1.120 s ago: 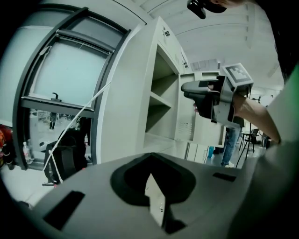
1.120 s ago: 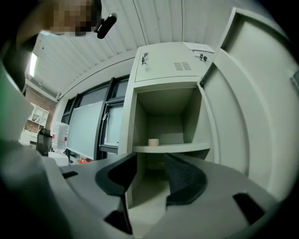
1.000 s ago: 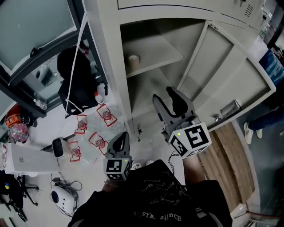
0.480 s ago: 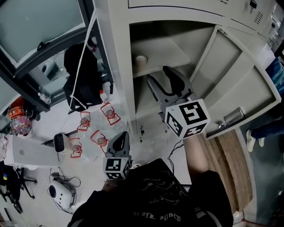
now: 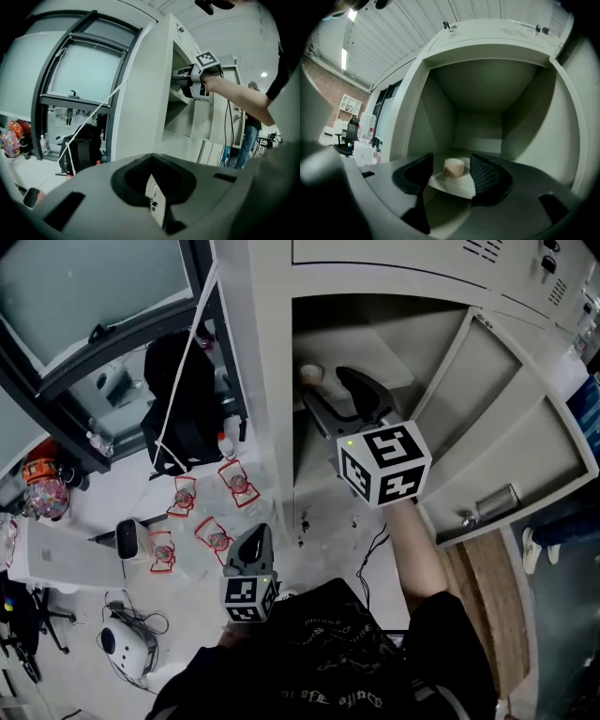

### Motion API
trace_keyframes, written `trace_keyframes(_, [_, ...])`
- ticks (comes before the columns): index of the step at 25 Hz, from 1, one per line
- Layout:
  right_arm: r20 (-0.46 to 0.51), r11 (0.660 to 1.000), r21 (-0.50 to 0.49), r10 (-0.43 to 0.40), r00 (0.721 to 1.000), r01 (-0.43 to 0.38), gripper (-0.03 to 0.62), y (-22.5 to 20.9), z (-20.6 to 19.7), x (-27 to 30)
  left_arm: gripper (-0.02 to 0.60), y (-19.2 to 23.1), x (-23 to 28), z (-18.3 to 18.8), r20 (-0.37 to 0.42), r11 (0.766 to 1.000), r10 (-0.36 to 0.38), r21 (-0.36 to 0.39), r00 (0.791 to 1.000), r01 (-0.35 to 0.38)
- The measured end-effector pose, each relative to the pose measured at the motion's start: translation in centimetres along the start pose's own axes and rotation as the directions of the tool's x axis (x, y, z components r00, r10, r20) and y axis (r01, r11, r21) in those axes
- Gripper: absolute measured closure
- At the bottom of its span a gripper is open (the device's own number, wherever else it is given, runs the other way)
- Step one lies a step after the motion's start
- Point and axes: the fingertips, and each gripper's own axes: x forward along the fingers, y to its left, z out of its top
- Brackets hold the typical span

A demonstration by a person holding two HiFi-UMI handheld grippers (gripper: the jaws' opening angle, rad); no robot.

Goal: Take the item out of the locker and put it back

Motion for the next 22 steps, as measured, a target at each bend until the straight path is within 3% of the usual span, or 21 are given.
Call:
trace_keyframes(13, [-0.135,1.0,0.004,0.026,0.99,-0.026,0.346,-0.7,-0.8,3.3,0.575,2.0,-0.5,-1.3,-0.032,0.998,0.061,-0.018,0.998,-0.062])
trace_keyframes(22, [-0.232,0.999,-0.022,0.018,0.973,-0.024,0.347,-0.8,-1.8,4.3,0.575,2.4,-0.5,-1.4,-0.035,0.998,0.064,-0.009,0.997,-0.064])
